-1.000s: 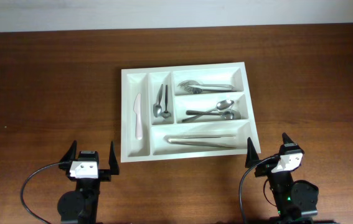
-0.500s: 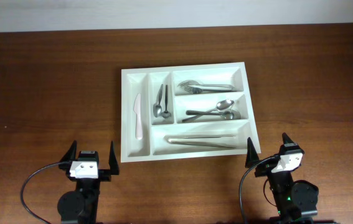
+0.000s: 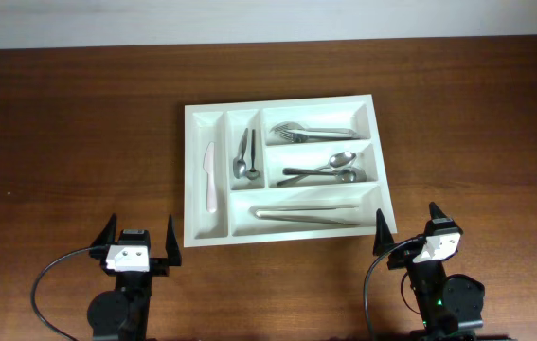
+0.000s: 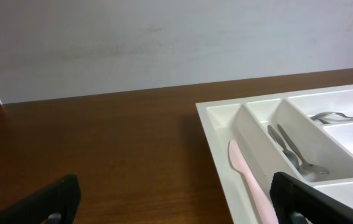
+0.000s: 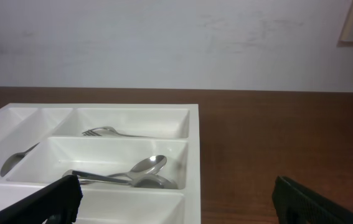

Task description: Pack container

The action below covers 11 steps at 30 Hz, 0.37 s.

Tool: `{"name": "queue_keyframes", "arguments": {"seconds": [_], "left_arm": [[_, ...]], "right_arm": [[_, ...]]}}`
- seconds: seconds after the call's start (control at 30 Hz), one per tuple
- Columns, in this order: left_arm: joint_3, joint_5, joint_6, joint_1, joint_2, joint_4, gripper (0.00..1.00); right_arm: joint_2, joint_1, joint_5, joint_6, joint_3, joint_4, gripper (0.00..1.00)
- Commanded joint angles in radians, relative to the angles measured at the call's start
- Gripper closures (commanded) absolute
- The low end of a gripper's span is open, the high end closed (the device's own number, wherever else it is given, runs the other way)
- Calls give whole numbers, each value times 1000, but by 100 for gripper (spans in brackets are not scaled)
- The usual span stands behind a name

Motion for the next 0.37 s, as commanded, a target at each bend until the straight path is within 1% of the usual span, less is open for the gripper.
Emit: {"name": "queue_keyframes", "arguments": {"seconds": [0.0,0.33], "left_arm": [[-11,1,20,6,-11,6,1],[-11,1,20,6,-11,6,1]], "right_arm": [[-7,6,9,9,-5,-7,1],[-7,6,9,9,-5,-7,1]]}}
